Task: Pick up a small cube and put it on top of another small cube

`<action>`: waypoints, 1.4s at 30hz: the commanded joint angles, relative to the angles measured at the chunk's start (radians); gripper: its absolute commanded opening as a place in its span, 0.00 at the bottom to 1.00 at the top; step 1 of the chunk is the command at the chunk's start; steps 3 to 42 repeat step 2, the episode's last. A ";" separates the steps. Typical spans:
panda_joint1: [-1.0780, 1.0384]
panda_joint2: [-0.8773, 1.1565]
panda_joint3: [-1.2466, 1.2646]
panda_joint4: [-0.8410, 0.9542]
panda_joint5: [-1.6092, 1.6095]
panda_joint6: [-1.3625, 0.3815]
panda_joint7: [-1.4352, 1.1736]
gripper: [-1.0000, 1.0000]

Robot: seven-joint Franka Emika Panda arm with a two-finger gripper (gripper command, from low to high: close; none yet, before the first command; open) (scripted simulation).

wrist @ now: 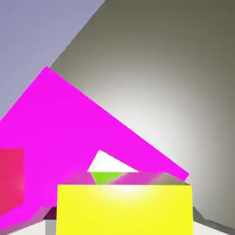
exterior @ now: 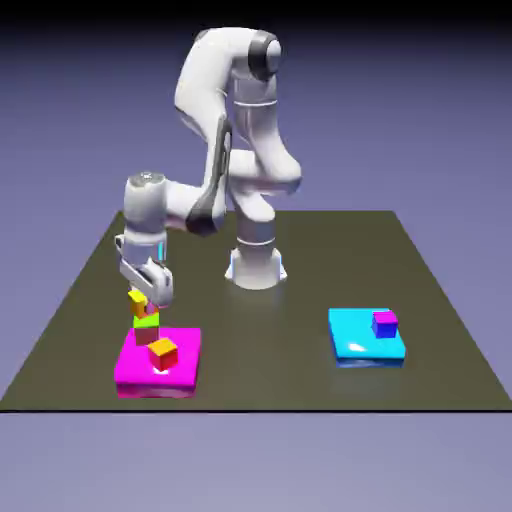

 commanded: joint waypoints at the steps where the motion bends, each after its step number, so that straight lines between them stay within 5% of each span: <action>1: 0.000 0.000 0.000 0.000 0.000 0.000 0.000 1.00; 42: 0.002 -0.036 0.000 0.002 -0.001 -0.038 0.001 1.00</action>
